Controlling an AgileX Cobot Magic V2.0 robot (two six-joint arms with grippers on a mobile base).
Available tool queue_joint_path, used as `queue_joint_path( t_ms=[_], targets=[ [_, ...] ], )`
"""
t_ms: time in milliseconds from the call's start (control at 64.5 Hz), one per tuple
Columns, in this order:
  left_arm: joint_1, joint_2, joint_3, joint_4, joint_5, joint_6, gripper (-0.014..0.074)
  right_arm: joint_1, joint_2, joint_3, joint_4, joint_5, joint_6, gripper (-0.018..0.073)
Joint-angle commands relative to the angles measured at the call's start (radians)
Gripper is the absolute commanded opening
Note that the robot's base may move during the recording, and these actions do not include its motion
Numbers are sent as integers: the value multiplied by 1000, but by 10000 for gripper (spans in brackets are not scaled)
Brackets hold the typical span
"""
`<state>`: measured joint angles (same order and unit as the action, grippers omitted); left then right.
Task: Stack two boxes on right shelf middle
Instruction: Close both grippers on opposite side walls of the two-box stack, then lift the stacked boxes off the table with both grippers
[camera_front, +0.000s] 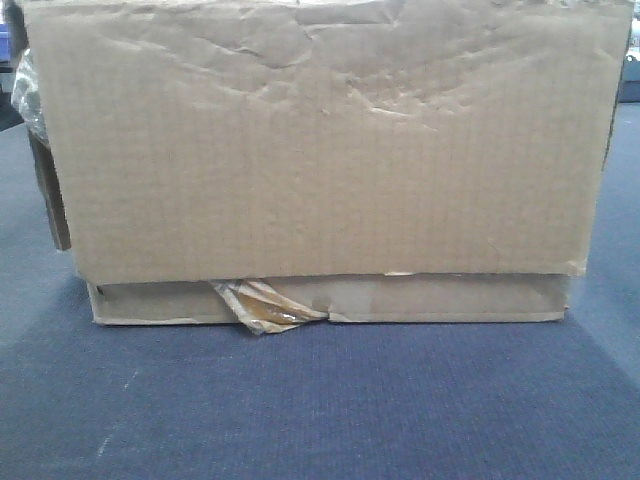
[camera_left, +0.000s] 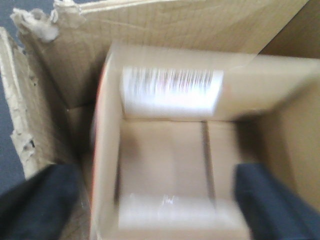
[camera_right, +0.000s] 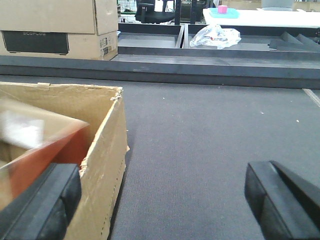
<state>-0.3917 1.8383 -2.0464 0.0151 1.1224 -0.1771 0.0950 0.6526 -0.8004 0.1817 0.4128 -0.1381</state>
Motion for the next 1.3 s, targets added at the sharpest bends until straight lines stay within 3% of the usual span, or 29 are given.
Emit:
queue_joint_path(
  t_ms=[0,124,326,450,574,682,1287],
  targets=[
    [-5,-37,-42,-8,8,-8,610,10,5,-11,1,-4,-2,570],
    [-5,-68,-90,21,65,-8,599,29,24,-53,1,34,-2,570],
    [9,-120,-123,156,99,-3,599,38,157,-232,1,165,-2,570],
    [49,-134,-108,121,99,34,599,79,278,-363,1,270,-2,570],
    [118,-156,-53,20,99,65,599,125,431,-513,1,425,-2,570],
    [150,-176,26,15,99,66,599,138,555,-620,1,523,-2,570],
    [146,-175,376,7,99,67,599,138,879,-668,18,526,-2,570]
  ],
)
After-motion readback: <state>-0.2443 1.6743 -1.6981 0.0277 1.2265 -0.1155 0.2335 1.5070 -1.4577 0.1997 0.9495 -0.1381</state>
